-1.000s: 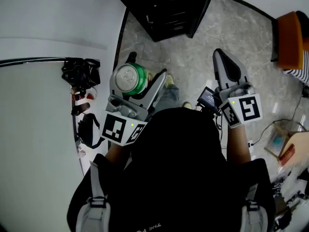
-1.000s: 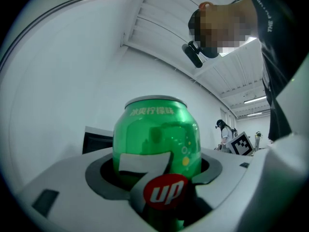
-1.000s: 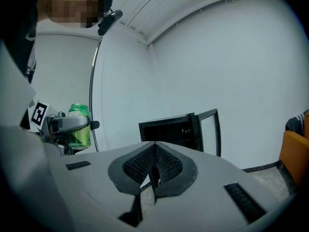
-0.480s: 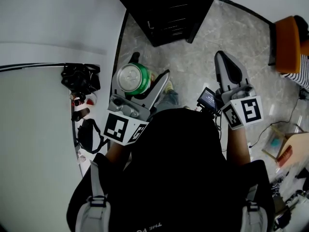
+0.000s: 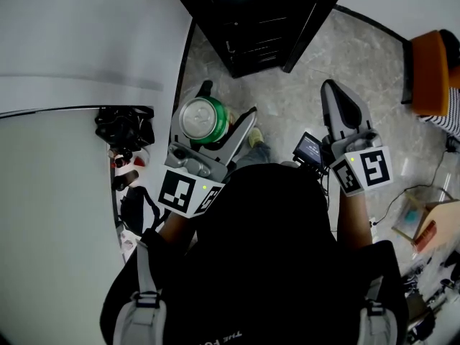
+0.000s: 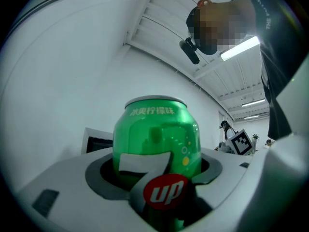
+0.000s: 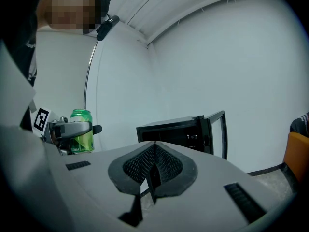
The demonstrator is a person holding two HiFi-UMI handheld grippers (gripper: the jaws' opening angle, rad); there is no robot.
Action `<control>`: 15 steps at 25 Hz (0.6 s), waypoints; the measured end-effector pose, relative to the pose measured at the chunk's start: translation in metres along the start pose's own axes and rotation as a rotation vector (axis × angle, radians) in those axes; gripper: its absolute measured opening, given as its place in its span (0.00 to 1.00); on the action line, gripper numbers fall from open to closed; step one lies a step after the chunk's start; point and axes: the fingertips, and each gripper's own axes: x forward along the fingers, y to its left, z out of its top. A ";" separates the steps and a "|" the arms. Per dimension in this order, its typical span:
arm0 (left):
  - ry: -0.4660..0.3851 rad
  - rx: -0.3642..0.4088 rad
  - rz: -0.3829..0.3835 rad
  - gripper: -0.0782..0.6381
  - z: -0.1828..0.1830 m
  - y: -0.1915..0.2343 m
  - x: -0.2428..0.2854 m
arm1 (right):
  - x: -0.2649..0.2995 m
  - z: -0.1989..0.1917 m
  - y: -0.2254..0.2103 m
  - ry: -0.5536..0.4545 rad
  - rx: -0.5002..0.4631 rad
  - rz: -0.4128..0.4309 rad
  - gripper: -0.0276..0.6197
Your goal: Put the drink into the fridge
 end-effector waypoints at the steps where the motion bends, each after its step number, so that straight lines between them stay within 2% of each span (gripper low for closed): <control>1: -0.001 -0.002 -0.003 0.58 -0.001 0.004 0.001 | 0.004 0.001 0.002 -0.004 0.002 0.002 0.06; 6: -0.003 -0.006 -0.009 0.58 -0.004 0.022 0.001 | 0.020 0.003 0.012 -0.017 -0.005 0.006 0.06; 15: -0.035 -0.009 0.000 0.58 0.002 0.029 0.001 | 0.021 0.008 0.012 -0.016 -0.036 -0.004 0.06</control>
